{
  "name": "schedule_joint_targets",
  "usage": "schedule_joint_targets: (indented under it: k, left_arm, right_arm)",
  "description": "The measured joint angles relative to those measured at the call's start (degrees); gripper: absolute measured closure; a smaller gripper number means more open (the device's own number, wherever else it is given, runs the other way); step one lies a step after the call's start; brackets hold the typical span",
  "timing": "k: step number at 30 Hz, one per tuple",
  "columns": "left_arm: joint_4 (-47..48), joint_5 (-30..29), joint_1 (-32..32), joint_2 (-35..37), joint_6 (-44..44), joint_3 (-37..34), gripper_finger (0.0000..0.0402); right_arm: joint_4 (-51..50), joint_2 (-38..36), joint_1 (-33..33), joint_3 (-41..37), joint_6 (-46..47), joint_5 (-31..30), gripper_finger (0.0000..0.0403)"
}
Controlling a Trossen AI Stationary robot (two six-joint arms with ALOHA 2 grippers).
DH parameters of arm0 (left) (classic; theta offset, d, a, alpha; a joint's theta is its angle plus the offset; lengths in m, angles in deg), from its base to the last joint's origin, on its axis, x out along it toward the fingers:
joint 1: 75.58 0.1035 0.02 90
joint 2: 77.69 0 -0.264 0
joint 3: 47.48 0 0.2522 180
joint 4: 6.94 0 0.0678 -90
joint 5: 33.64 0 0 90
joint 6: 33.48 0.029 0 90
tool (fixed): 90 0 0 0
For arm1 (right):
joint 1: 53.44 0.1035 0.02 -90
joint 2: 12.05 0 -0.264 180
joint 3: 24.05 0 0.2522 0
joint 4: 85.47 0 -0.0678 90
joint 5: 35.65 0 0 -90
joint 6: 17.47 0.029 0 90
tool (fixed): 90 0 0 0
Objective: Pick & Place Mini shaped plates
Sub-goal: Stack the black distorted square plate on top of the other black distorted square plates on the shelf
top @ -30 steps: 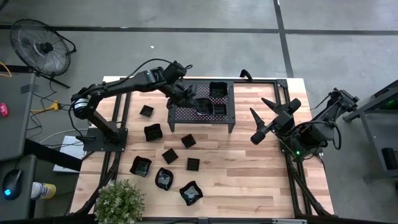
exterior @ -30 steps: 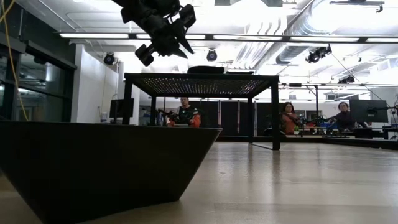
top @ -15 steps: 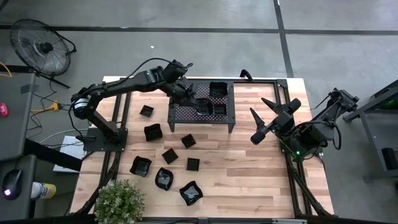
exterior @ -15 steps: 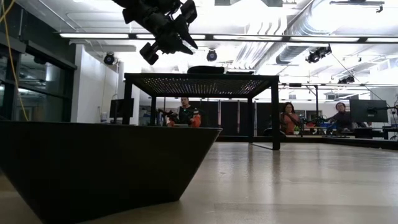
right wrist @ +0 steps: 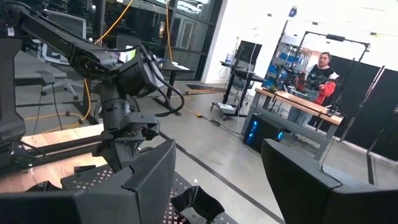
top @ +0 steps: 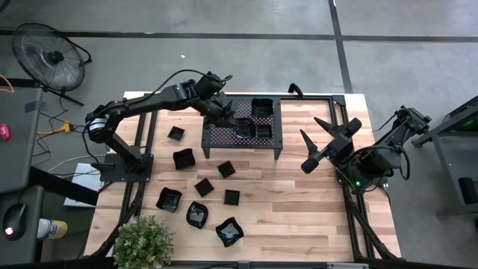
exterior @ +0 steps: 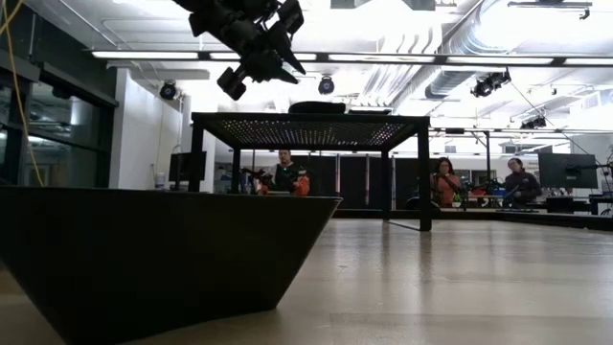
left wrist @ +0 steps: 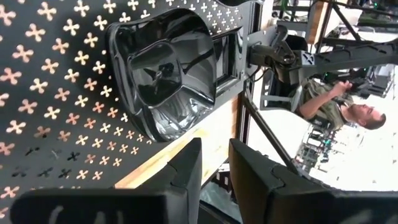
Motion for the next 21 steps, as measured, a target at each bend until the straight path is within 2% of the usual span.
schedule_joint_targets:
  k: [6,11,17,21]
  left_arm:
    - [-1.99,0.2,0.0,0.02,2.09,0.0,0.0271]
    - [-4.51,3.05,0.0,0.07,6.63,-0.02,0.0232]
    - [-3.67,-1.1,-0.52,4.02,13.37,-0.06,0.0238]
    - [-3.35,-6.86,-2.95,8.58,17.75,-0.06,0.0251]
  right_arm:
    - [-0.11,-0.25,0.02,0.0,-0.42,0.03,0.0169]
    - [-0.04,-1.63,0.85,0.0,-0.44,0.01,0.0169]
    - [-0.04,-3.21,2.73,0.0,0.4,-0.02,0.017]
    - [-0.13,-2.92,4.12,0.0,0.56,-0.02,0.0175]
